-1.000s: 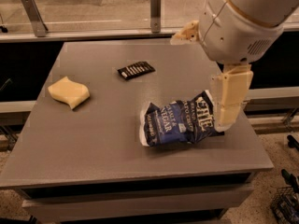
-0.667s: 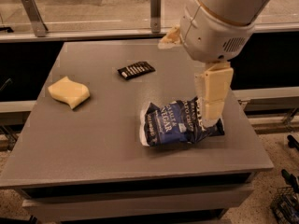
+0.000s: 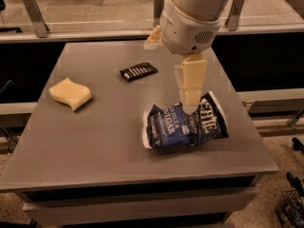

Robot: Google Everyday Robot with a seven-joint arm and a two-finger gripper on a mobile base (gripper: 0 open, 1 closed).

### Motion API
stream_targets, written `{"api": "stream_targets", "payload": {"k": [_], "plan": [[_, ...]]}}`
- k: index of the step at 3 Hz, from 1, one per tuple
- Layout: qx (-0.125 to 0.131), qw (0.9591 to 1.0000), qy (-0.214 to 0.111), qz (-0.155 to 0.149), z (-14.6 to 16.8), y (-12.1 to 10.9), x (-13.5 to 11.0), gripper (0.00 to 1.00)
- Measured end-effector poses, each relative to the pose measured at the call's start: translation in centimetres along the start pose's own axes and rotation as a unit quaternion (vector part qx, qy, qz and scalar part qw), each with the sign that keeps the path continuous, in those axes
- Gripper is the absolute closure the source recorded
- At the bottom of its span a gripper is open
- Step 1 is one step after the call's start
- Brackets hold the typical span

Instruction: Move rxbar chocolate near blue chip bag

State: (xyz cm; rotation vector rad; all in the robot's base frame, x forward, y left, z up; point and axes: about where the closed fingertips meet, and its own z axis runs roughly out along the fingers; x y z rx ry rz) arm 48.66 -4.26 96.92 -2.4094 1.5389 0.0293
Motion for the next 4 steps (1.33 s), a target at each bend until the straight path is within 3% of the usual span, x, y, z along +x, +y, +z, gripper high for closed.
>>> {"api": "stream_targets", "payload": {"k": [2, 3, 4], "plan": [[0.002, 0.9977, -0.064, -0.021, 4.2, -3.2, 0.8, 0.0], [0.027, 0.996, -0.083, -0.021, 4.5, -4.5, 1.0, 0.0], [0.085, 0.992, -0.093, -0.004, 3.4, -6.1, 1.1, 0.0]]}}
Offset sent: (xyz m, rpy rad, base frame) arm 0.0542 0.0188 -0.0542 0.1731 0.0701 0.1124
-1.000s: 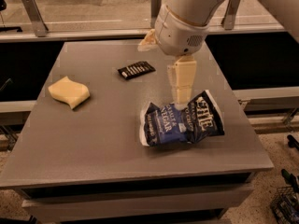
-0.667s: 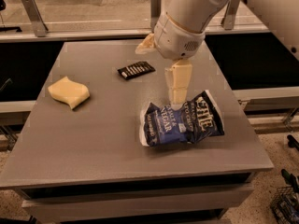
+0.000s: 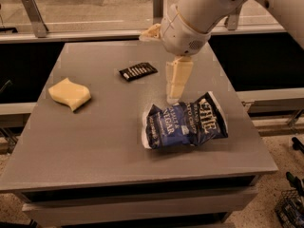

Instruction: Move rxbar chocolate near blue chip bag

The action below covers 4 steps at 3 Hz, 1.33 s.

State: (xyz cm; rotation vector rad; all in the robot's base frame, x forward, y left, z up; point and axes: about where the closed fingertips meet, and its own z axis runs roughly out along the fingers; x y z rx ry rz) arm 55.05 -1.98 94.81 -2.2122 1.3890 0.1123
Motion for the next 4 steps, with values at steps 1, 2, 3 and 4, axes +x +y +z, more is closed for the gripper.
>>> {"api": "stream_targets", "payload": {"k": [1, 2, 3, 4], "plan": [[0.0, 1.0, 0.0, 0.0, 0.0, 0.0, 0.0, 0.0], [-0.005, 0.9999, -0.013, -0.007, 0.3, -0.2, 0.0, 0.0], [-0.01, 0.9997, -0.013, -0.02, 0.5, -1.7, -0.5, 0.0], [-0.013, 0.9993, -0.005, -0.036, 0.5, -3.5, -1.5, 0.0]]}}
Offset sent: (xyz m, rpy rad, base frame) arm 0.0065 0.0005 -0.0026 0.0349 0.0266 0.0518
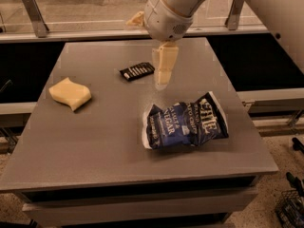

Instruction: Move rxbar chocolate near blue chip bag

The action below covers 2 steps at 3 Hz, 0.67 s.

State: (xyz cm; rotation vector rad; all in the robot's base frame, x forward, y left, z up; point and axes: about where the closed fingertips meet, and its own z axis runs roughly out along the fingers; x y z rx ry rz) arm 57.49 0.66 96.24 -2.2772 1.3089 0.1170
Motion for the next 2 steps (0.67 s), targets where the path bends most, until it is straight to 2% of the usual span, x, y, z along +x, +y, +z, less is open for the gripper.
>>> {"api": "stream_targets", "payload": {"k": [2], "plan": [[-0.005, 0.999, 0.031, -0.033, 2.0, -3.6, -0.6, 0.0]]}}
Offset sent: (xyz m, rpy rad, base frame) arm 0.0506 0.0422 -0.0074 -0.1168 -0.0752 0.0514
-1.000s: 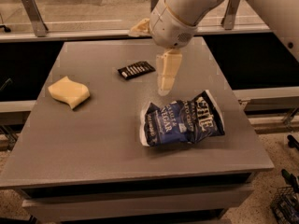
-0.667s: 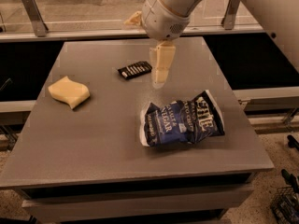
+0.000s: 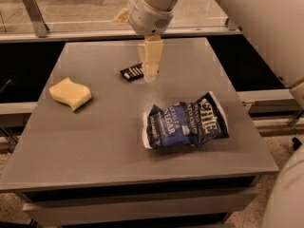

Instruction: Move rxbar chocolate near blue chip bag

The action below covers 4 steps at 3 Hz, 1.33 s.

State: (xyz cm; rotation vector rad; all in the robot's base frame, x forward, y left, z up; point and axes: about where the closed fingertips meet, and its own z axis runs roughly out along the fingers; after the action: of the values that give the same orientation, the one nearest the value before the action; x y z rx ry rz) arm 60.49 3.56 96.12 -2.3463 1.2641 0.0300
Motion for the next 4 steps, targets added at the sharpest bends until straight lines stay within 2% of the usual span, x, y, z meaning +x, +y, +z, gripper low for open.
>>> {"api": "stream_targets", "payload": {"k": [2, 4], "plan": [[-0.032, 0.9993, 0.019, -0.009, 4.1, -2.6, 1.2, 0.0], [-0.074, 0.9959, 0.052, -0.01, 8.0, -4.3, 3.2, 0.0]]}}
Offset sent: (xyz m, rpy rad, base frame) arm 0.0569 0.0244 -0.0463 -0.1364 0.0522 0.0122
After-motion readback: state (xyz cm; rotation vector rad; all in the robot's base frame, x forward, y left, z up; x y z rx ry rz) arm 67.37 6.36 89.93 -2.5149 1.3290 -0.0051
